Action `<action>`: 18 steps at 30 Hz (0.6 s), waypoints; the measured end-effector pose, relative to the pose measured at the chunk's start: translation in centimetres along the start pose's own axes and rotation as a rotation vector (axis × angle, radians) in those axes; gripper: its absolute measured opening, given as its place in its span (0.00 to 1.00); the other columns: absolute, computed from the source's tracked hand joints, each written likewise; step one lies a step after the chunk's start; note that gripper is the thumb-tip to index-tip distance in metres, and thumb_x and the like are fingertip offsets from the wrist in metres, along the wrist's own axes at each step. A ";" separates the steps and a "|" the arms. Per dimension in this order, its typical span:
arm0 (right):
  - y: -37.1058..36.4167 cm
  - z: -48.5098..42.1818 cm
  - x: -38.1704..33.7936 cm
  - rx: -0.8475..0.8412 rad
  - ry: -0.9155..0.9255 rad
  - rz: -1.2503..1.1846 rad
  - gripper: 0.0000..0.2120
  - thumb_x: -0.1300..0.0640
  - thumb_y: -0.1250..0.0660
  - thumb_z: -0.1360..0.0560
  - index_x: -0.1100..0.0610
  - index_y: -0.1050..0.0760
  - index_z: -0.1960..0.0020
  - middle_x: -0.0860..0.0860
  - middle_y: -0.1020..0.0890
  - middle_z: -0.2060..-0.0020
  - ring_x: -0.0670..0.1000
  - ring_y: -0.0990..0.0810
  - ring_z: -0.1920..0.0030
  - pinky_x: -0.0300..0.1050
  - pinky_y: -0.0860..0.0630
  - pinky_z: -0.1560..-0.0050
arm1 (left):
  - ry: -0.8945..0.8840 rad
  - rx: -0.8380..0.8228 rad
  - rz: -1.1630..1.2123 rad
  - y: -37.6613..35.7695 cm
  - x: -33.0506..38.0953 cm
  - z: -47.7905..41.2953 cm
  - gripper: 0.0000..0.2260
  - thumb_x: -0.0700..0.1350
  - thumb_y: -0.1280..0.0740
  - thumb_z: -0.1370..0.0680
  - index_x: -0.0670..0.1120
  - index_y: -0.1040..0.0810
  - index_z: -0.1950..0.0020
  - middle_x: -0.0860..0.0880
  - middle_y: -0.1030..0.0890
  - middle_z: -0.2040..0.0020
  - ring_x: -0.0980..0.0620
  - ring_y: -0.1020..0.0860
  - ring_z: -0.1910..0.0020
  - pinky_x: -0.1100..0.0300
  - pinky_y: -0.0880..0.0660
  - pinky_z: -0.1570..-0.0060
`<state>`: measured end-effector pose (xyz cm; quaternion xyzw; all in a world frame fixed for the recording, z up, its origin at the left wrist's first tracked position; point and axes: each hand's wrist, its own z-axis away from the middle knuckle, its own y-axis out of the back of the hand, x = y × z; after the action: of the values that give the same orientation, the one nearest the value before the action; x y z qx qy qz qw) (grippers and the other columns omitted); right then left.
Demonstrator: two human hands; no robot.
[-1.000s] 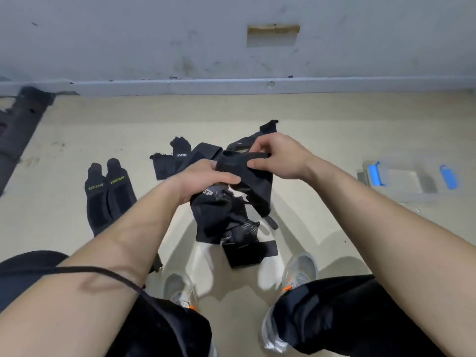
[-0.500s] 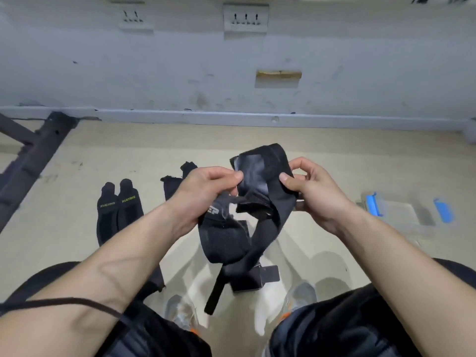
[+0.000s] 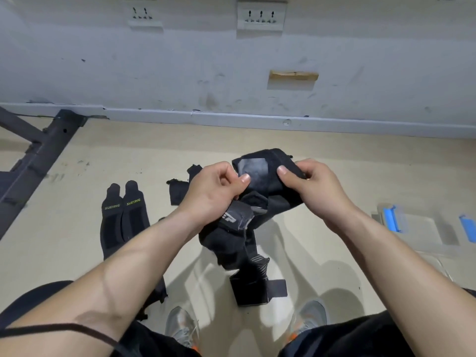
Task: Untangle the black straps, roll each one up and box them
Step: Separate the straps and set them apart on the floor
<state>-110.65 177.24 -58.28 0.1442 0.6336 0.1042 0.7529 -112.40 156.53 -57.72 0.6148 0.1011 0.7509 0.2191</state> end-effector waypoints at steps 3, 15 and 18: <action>0.1 -0.4 0.5 -0.051 -0.123 -0.170 0.26 0.41 0.31 0.25 0.68 0.22 0.57 0.55 0.17 0.61 0.51 0.20 0.61 0.48 0.28 0.55 | -0.031 -0.052 -0.012 0.3 0.1 -0.2 0.15 0.51 0.28 0.22 0.49 0.26 0.66 0.50 0.22 0.70 0.56 0.30 0.71 0.67 0.34 0.69; -1.3 -0.9 2.1 0.024 -0.418 -0.233 0.22 0.53 0.31 0.33 0.75 0.25 0.56 0.60 0.22 0.64 0.56 0.24 0.64 0.50 0.29 0.60 | -0.162 -0.095 -0.252 -1.3 0.1 0.6 0.15 0.49 0.29 0.21 0.49 0.29 0.64 0.47 0.21 0.65 0.59 0.30 0.69 0.66 0.34 0.67; 0.7 -1.7 3.1 0.241 -0.429 -0.003 0.11 0.56 0.34 0.28 0.61 0.30 0.65 0.56 0.30 0.69 0.53 0.33 0.68 0.45 0.37 0.67 | -0.175 -0.087 -0.241 -0.3 -0.2 0.7 0.15 0.49 0.29 0.21 0.49 0.30 0.64 0.51 0.25 0.67 0.56 0.31 0.68 0.61 0.35 0.65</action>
<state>-111.78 179.15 -61.19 0.2510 0.4674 -0.0063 0.8477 -111.61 156.59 -57.89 0.6513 0.1218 0.6663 0.3421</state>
